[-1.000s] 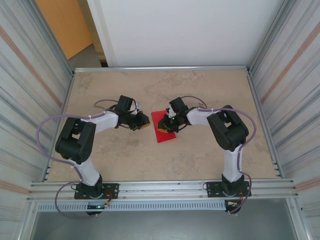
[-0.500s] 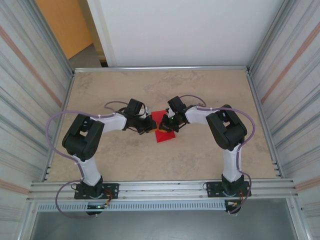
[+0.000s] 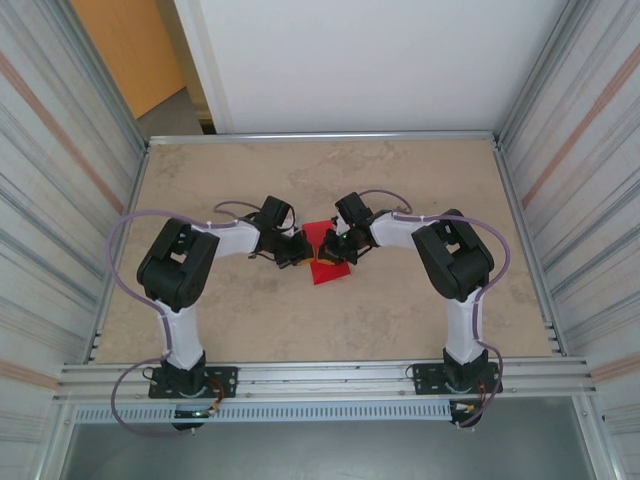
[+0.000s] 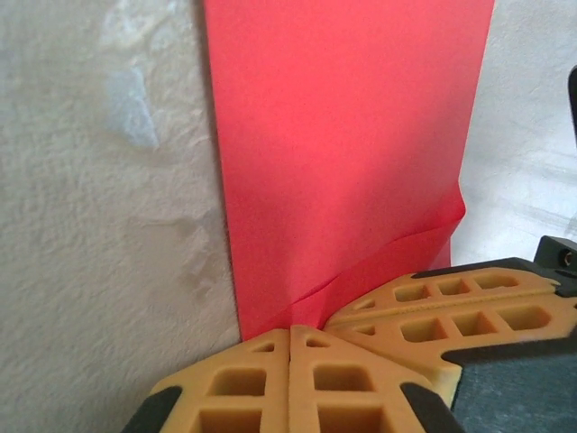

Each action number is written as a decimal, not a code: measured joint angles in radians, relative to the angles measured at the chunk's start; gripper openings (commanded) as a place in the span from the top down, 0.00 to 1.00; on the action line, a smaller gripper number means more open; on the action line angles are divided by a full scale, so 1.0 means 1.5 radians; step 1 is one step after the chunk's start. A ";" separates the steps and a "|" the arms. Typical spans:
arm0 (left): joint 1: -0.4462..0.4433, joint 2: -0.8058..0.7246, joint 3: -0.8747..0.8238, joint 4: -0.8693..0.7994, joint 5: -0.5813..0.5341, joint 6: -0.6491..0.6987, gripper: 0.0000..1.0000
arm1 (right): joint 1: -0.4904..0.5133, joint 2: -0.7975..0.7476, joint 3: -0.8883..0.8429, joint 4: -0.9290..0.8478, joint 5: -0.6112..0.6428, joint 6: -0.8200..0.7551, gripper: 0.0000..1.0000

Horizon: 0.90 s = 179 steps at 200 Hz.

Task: Fold a paper plane with a square sheet of paper (pick it up from the middle)
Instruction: Fold the triangle a second time at the center of the table.

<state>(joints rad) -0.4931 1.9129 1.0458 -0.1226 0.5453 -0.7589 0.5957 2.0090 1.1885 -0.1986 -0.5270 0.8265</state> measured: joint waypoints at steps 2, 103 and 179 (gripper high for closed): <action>0.000 0.000 0.001 -0.001 0.000 0.001 0.98 | 0.000 0.000 0.000 0.000 0.000 0.000 0.99; 0.000 0.003 0.010 -0.017 -0.003 0.017 0.98 | -0.002 -0.064 -0.034 0.010 0.027 -0.018 0.93; 0.000 0.005 0.017 -0.025 -0.003 0.020 0.97 | -0.018 -0.055 -0.064 0.014 0.059 -0.017 0.96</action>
<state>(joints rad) -0.4931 1.9198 1.0706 -0.1608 0.5411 -0.7292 0.5686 1.9259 1.0924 -0.1772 -0.4389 0.8009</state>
